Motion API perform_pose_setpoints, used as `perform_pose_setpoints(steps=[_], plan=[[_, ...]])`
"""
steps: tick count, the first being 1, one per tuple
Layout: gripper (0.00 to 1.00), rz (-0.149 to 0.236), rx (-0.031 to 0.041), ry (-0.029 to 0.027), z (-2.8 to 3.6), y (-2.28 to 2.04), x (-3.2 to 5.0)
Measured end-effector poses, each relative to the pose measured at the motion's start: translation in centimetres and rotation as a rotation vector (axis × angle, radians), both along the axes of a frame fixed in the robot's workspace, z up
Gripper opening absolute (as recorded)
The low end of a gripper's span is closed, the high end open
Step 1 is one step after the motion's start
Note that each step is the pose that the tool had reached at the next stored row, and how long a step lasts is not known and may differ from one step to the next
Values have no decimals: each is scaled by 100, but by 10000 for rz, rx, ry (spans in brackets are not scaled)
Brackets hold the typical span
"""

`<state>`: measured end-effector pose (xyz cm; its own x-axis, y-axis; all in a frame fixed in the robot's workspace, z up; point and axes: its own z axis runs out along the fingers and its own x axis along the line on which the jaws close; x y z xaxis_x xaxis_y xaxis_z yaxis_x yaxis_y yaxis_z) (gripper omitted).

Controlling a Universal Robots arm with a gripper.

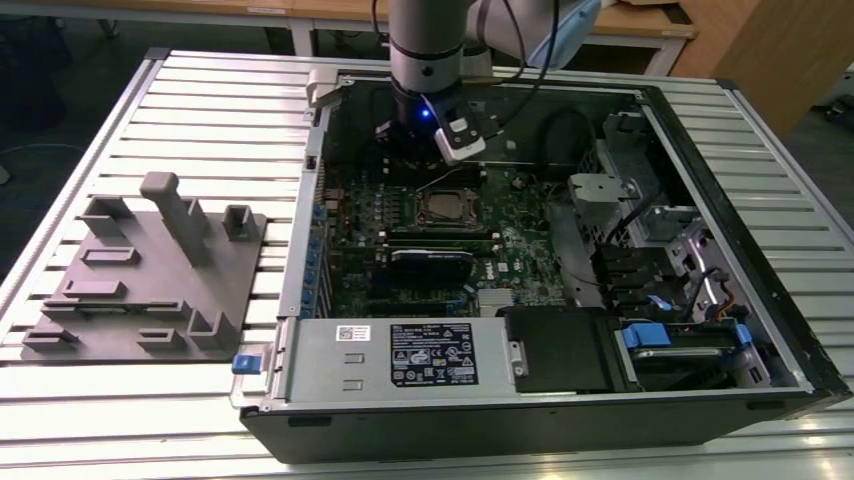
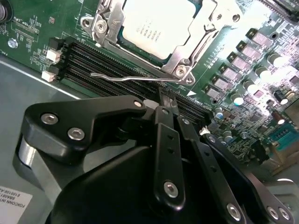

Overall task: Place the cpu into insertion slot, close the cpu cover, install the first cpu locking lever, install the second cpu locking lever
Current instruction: 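Install the first cpu locking lever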

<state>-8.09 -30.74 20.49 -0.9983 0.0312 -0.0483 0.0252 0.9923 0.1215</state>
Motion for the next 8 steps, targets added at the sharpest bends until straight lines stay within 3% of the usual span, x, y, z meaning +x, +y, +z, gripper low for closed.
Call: perform_pose_setpoints(steps=[8], plan=[[11,43,1,-1,-22,-10,6]])
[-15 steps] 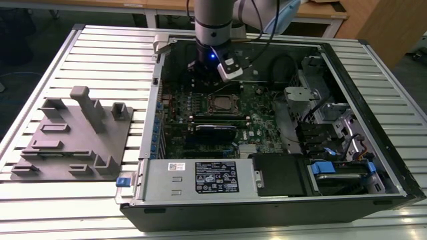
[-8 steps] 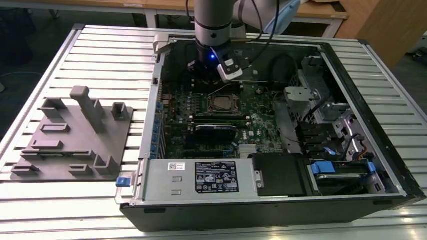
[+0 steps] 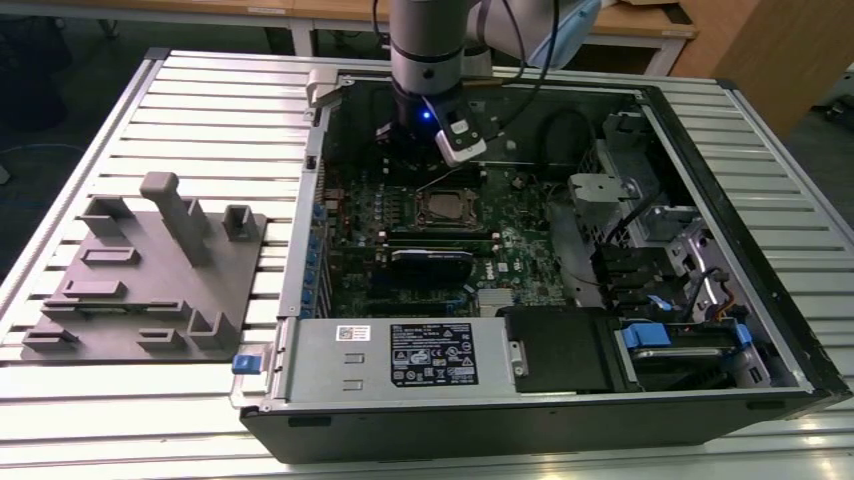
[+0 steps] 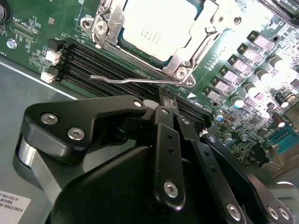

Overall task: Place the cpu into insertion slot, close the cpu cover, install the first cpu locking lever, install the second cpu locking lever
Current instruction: 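Install the first cpu locking lever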

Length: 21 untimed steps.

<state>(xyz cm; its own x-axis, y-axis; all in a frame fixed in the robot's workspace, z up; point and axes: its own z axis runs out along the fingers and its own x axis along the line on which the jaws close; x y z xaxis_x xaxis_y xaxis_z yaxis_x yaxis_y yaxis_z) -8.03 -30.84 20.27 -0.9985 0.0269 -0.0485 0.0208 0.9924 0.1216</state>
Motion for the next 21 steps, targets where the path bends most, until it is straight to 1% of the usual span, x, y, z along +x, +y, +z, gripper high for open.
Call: perform_pose_setpoints(steps=[4,6,9,12,21], plan=[[11,-1,-7,-1,-7,-14,0],[11,-1,-22,-1,-9,-20,0],[11,-2,-80,0,-10,-27,0],[11,0,-153,0,-12,-30,0],[11,-1,-148,0,-8,-30,-1]])
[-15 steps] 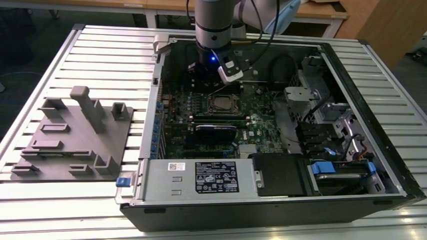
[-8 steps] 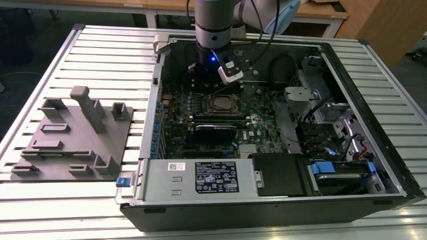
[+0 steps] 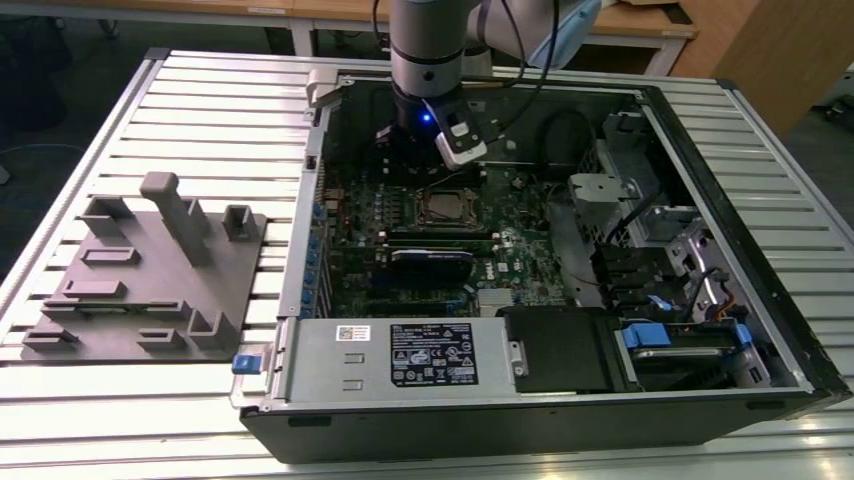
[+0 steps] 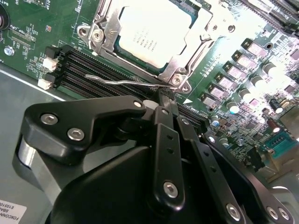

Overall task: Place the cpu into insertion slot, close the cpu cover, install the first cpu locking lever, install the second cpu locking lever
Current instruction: 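Install the first cpu locking lever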

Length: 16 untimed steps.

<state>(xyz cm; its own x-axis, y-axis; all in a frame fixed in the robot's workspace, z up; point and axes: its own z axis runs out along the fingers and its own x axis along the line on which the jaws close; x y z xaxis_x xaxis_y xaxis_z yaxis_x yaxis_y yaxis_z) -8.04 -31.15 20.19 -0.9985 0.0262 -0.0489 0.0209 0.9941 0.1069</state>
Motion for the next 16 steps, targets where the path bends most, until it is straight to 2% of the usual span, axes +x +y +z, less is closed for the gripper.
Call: perform_pose_setpoints(steps=[7,16], plan=[[11,0,2,-1,49,0,-4],[11,0,2,-3,73,0,-15]])
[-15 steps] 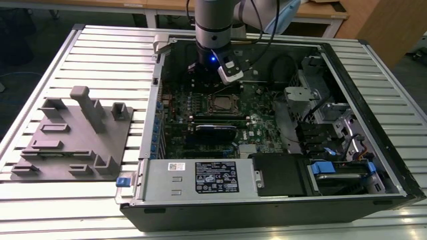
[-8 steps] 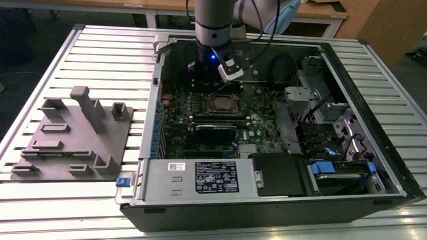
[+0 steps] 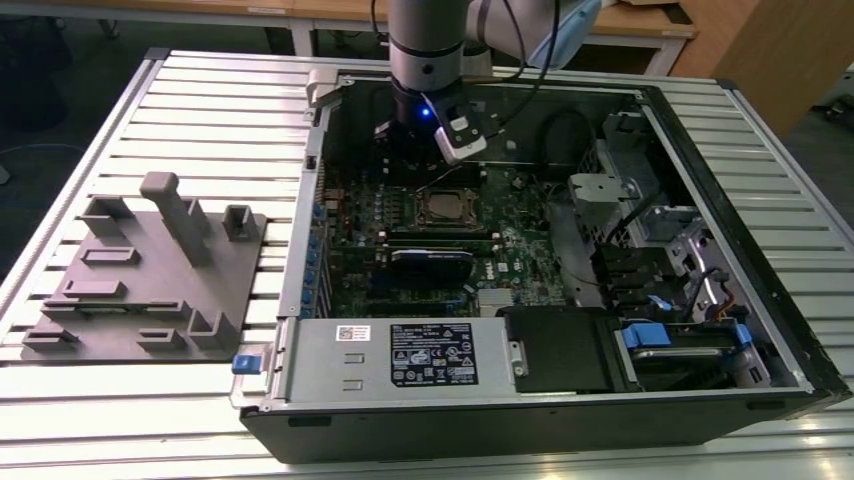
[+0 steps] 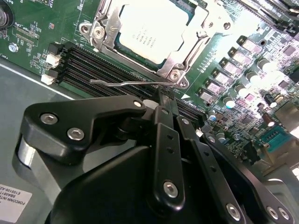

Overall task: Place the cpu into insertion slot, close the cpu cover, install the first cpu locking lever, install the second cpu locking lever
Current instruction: 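Install the first cpu locking lever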

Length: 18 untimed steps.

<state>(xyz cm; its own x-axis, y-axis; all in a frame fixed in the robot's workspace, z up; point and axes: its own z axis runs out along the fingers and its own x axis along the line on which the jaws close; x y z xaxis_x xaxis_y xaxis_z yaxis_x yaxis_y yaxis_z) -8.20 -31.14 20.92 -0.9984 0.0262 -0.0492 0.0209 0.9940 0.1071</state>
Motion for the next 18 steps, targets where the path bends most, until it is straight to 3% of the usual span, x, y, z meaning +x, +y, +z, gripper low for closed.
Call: perform_pose_setpoints(steps=[14,18], plan=[[11,-1,-31,-1,0,-42,-1],[11,0,-87,11,19,-42,1]])
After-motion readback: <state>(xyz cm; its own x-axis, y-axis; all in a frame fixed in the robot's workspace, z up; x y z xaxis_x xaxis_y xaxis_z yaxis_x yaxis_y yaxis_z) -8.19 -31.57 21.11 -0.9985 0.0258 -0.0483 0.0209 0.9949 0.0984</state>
